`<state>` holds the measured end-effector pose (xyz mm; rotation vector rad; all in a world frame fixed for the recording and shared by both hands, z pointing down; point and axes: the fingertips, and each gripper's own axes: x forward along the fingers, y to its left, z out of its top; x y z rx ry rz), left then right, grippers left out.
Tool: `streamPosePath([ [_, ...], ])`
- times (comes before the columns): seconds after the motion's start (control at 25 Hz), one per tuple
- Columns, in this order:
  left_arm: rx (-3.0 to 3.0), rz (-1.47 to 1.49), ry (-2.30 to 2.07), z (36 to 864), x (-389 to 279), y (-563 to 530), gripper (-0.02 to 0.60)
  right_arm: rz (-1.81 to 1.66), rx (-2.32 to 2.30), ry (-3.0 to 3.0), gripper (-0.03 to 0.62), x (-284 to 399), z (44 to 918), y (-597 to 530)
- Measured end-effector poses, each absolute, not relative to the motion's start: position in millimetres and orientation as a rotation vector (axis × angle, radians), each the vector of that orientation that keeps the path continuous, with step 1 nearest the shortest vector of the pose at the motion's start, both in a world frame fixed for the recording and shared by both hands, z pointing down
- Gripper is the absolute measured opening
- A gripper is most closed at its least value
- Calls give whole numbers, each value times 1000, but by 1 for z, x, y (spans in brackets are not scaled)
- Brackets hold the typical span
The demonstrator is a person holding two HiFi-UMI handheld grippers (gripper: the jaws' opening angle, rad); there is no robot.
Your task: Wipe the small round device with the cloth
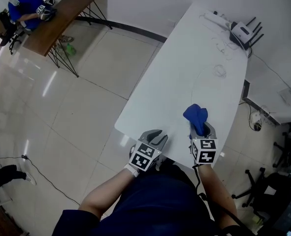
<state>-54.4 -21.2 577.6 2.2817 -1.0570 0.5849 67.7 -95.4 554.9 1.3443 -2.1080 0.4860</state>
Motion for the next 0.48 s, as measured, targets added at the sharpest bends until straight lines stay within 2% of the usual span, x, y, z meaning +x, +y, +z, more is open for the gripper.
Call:
streamPosePath([
  [0.24,2249,598,-1052,587,-72,-25,112,402,1237,-2053,144,22,589,-86],
  [0.48,2243,617,-1025,593,-73,-32,112,448,1191,-1941,144,21,640,-95],
])
